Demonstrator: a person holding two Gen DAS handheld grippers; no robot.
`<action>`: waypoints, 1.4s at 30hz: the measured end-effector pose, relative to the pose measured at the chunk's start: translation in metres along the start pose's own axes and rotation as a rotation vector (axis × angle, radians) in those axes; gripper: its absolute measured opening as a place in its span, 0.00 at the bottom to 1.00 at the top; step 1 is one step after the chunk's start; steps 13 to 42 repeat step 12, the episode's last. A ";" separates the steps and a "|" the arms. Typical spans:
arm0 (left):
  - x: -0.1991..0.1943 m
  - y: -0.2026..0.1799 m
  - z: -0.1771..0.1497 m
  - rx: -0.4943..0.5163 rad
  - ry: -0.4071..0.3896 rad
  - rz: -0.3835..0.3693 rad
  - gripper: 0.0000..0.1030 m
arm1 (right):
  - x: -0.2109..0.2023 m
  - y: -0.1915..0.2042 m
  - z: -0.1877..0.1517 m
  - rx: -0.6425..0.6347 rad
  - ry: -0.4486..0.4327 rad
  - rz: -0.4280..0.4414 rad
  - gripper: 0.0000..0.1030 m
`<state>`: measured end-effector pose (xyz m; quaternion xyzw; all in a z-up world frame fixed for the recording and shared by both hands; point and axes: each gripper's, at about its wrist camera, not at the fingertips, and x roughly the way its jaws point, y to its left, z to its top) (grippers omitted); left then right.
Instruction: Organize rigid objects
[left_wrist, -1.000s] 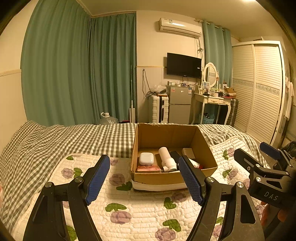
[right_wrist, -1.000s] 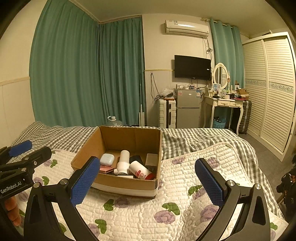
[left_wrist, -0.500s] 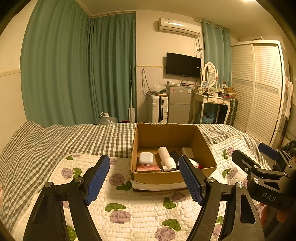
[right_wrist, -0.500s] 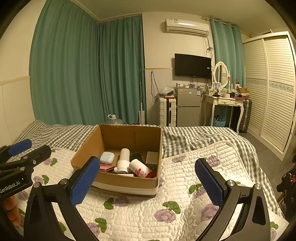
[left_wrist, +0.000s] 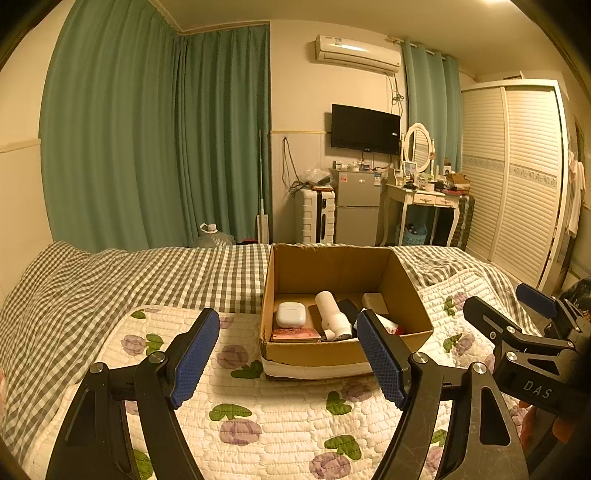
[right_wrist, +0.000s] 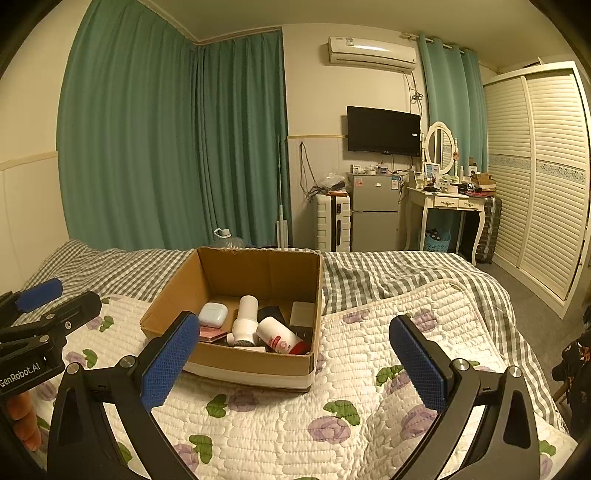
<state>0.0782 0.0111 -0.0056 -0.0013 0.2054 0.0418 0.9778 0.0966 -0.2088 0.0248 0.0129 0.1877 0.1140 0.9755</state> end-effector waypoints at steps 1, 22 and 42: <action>0.000 0.000 0.000 0.000 -0.001 0.000 0.77 | 0.000 0.000 0.000 0.000 0.000 -0.001 1.00; -0.002 -0.001 -0.004 0.008 -0.017 0.002 0.77 | 0.002 -0.001 0.000 0.008 0.007 0.001 1.00; -0.002 -0.001 -0.004 0.008 -0.017 0.002 0.77 | 0.002 -0.001 0.000 0.008 0.007 0.001 1.00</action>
